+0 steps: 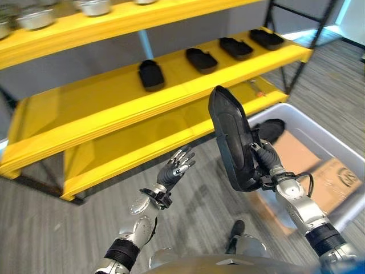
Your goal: Move parts from the plastic box to the shelf.
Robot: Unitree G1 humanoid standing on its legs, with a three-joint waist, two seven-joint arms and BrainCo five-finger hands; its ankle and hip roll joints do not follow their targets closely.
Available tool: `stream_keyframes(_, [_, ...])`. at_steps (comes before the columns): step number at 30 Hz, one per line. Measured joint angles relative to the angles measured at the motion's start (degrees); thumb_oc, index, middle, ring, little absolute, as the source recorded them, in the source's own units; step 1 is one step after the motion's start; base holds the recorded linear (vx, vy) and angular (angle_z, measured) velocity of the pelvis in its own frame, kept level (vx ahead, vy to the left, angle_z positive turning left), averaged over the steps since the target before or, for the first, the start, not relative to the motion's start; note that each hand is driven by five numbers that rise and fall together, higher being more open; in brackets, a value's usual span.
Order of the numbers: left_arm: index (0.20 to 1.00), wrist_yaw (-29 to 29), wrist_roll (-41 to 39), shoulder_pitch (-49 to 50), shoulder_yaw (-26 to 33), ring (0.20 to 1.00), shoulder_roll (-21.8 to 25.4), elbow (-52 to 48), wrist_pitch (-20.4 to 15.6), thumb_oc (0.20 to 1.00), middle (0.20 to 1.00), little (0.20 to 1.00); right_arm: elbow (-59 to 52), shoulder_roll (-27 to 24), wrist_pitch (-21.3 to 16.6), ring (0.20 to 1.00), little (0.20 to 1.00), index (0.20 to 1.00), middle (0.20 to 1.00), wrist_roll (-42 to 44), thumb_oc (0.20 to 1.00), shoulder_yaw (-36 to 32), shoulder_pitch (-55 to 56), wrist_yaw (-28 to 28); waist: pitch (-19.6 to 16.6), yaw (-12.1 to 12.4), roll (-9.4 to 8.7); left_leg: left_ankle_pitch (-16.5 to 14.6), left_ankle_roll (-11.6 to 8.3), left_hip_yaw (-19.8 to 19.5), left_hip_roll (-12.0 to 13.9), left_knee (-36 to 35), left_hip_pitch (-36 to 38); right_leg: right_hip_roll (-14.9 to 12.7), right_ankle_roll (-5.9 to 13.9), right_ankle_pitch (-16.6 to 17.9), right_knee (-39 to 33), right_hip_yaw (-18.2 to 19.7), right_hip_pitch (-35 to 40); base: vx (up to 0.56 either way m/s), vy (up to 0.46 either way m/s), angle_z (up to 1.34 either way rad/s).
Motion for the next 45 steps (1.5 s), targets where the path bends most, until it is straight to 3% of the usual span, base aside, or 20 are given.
stream_keyframes(3, [1.0,1.2,1.3,3.6,-0.2,1.0,3.1,-0.4,0.0,1.0,1.0,1.0,0.0,1.1,0.0,0.2,0.2,0.2,0.2,0.0,0.2,0.1,0.6,0.3,-1.5,1.2,-1.03,1.8,0.17,-0.2,-5.4,-4.8,0.3,-3.9,3.47,-2.1,-1.7,3.2,0.4,-0.06,0.48,0.72])
stream_keyframes(8, [1.0,2.9,2.4,7.9,2.5,1.0,9.6,-1.2,-0.4,1.0,1.0,1.0,-0.1,5.8,0.0,0.2,0.2,0.2,0.2,-0.1,0.2,0.4,1.2,0.4,-1.9,4.3,-4.47,3.1,1.24,-1.9,-11.5,-5.4,0.2,-8.5,3.94,-2.2,-4.7,6.2,2.6,-0.08,0.418,0.41])
stream_keyframes(9, [1.0,2.9,3.4,7.9,3.6,1.0,11.8,-1.3,-1.4,1.0,1.0,1.0,-0.5,8.6,-0.1,0.2,0.2,0.2,0.2,-0.9,0.2,0.4,1.2,0.3,-1.3,4.8,-7.04,1.0,2.58,-2.7,-13.0,-2.2,-1.0,-10.3,0.3,3.0,-4.0,6.2,3.3,-0.12,0.427,0.29])
stream_keyframes(10, [1.0,2.8,3.4,7.9,4.1,1.0,11.9,-1.3,-1.5,1.0,1.0,1.0,-0.6,9.6,-0.1,0.2,0.2,0.2,0.2,-2.0,0.2,0.3,1.2,0.3,-0.7,5.9,-6.99,-1.2,2.7,-2.7,-13.0,0.9,-1.7,-10.4,2.45,10.9,-3.2,5.1,3.8,-0.16,0.497,0.33])
stream_keyframes(11, [1.0,2.0,3.7,7.6,3.9,1.0,11.0,-1.7,-1.5,1.0,1.0,1.0,-1.8,9.8,-0.2,0.2,0.2,0.2,0.2,-2.3,0.2,-0.1,1.2,-0.4,0.0,5.8,-5.27,-3.7,4.15,-3.4,-12.1,5.1,-4.1,-10.0,2.99,16.8,-3.6,5.7,3.4,-0.17,0.553,0.47])
stream_keyframes(12, [1.0,0.1,4.0,5.9,3.3,1.0,8.2,-1.9,-1.5,1.0,1.0,1.0,-3.4,8.2,-0.2,0.2,0.2,0.2,0.2,-2.3,0.2,-0.6,1.3,-1.6,1.0,5.2,-3.32,-5.3,6.46,-5.3,-12.3,8.7,-7.8,-10.8,-1.89,22.3,-2.2,7.8,1.2,-0.11,0.393,0.8])
stream_keyframes(13, [1.0,-0.1,3.9,5.1,2.4,1.0,7.3,-1.9,-1.6,1.0,1.0,1.0,-3.2,7.6,-0.3,0.2,0.2,0.2,0.2,-2.2,0.2,0.0,1.3,-2.3,1.0,4.5,-2.9,-4.9,7.33,-6.9,-12.7,8.2,-8.3,-10.8,-1.65,22.0,-0.8,9.2,1.2,-0.03,0.24,0.82])
stream_keyframes(14, [1.0,-0.2,3.7,4.5,1.6,1.0,6.6,-1.8,-1.5,1.0,1.0,1.0,-3.4,7.0,-0.2,0.2,0.2,0.2,0.2,-2.3,0.2,0.5,1.4,-2.4,1.4,4.1,-2.24,-3.5,7.7,-9.0,-12.9,6.4,-7.5,-9.0,1.81,13.9,3.4,11.0,-0.1,0.04,0.087,0.87])
stream_keyframes(15, [1.0,-0.7,3.7,4.1,0.8,1.0,6.0,-2.6,-1.4,1.0,1.0,1.0,-4.7,5.8,-0.2,0.2,0.2,0.2,0.2,-2.4,0.2,1.3,1.7,-2.0,1.3,3.7,-1.63,0.0,7.83,-10.1,-12.6,1.3,-6.4,-2.6,5.22,2.6,7.1,13.5,-0.6,0.08,0.141,0.57])
stream_keyframes(16, [1.0,-0.7,3.7,4.2,0.0,1.0,5.9,-3.6,-1.4,1.0,1.0,1.0,-5.7,4.7,-0.3,0.2,0.2,0.2,0.2,-2.4,0.2,0.7,0.4,-1.6,1.4,4.0,-1.74,3.3,8.43,-10.0,-14.1,-4.5,-4.1,3.8,5.17,-2.1,6.8,12.1,-0.4,0.16,0.142,0.4])
stream_keyframes(18, [1.0,-0.5,3.6,3.7,-1.0,1.0,4.3,-4.3,-1.5,1.0,1.0,1.0,-5.4,2.4,-0.4,0.2,0.2,0.2,0.2,-2.2,0.2,0.7,-0.6,-1.4,1.8,3.7,-1.05,3.1,9.08,-11.0,-14.9,-6.7,-2.5,7.9,4.37,-5.1,6.2,13.2,-1.1,0.2,0.089,-0.13])
stream_keyframes(20, [1.0,-0.1,3.4,1.6,-1.9,1.0,3.4,-3.0,-1.4,1.0,1.0,1.0,-5.0,-0.9,-0.6,0.2,0.2,0.2,0.2,-2.2,0.2,0.7,-0.9,-1.2,2.4,2.2,-0.84,3.5,8.69,-12.1,-15.0,-7.5,-2.2,11.1,4.61,-5.2,4.0,16.3,-3.9,0.26,0.005,0.27])
stream_keyframes(22, [1.0,0.0,3.3,1.2,-2.5,1.0,3.3,-1.3,-1.5,1.0,1.0,1.0,-4.8,-0.7,-0.6,0.2,0.2,0.2,0.2,-2.2,0.2,0.4,-0.9,-1.5,2.8,0.6,-2.46,3.1,8.93,-13.4,-16.9,-8.0,-0.6,10.3,5.47,-3.3,-0.2,17.3,-4.9,0.3,-0.03,0.38])
stream_keyframes(25, [1.0,0.1,3.3,1.8,-3.5,1.0,3.1,0.6,-1.5,1.0,1.0,1.0,-4.5,-0.2,-0.8,0.2,0.2,0.2,0.2,-2.2,0.2,0.4,-0.9,-1.8,3.8,-0.5,-2.35,0.9,9.64,-15.4,-18.0,-7.0,1.6,9.4,7.52,0.5,-7.5,18.6,-7.0,0.36,-0.064,0.34])
stream_keyframes(28, [1.0,0.0,3.7,2.0,-4.8,1.0,3.2,0.6,-1.5,1.0,1.0,1.0,-3.7,-0.1,-0.8,0.2,0.2,0.2,0.2,-2.2,0.2,0.5,-0.9,-1.8,5.6,-0.9,-2.16,-1.9,9.53,-18.4,-18.2,-5.5,4.7,8.6,8.03,1.0,-9.4,20.4,-7.9,0.46,-0.101,0.7])
stream_keyframes(30, [1.0,-0.1,3.5,2.0,-5.5,1.0,3.0,0.5,-1.5,1.0,1.0,1.0,-3.3,-0.1,-0.8,0.2,0.2,0.2,0.2,-2.3,0.2,0.2,-0.9,-2.1,4.3,-2.7,-3.23,-5.6,8.17,-25.5,-18.2,-4.1,7.2,8.9,5.78,0.1,-3.5,28.7,-5.4,0.49,-0.174,1.51])
stream_keyframes(32, [1.0,0.0,3.3,1.9,-6.1,1.0,1.2,0.4,-1.5,1.0,1.0,1.0,-1.8,-0.3,-0.8,0.2,0.2,0.2,0.2,-2.3,0.2,-0.1,-1.5,-3.4,3.6,-2.6,-1.21,-7.3,5.36,-26.6,-14.9,-2.0,7.8,11.9,0.89,3.4,-1.3,27.9,-4.6,0.35,-0.148,0.84])
stream_keyframes(35, [1.0,-0.6,3.5,2.2,-6.0,1.0,0.4,-0.3,-1.5,1.0,1.0,1.0,-1.8,-0.4,-0.7,0.2,0.2,0.2,0.2,-4.5,0.2,0.1,-4.1,-5.9,3.4,-2.0,-0.43,-3.5,-0.08,-22.0,-11.1,4.1,7.0,14.8,-5.08,2.0,-5.6,24.5,1.6,0.42,-0.203,0.27])
stream_keyframes(37, [1.0,-0.6,3.5,2.2,-5.9,1.0,0.2,-0.3,-1.5,1.0,1.0,1.0,-1.8,-0.5,-0.7,0.2,0.2,0.2,0.2,-4.5,0.2,0.0,-5.4,-7.6,3.2,-1.8,-0.29,-2.6,-0.69,-22.1,-10.5,6.8,5.9,15.4,-6.96,0.5,-5.7,23.7,2.7,0.28,-0.197,0.17])
stream_keyframes(45, [1.0,-1.0,3.9,3.7,-4.7,1.0,-0.4,-1.6,-1.3,1.0,1.0,1.0,-1.8,1.5,-0.7,0.2,0.2,0.2,0.2,-6.2,0.2,-2.4,-4.4,-15.4,2.4,-2.0,0.39,0.0,-3.58,-21.4,-7.6,17.5,0.9,16.9,-9.17,-4.1,-4.9,19.3,4.3,0.21,-0.197,0.26])
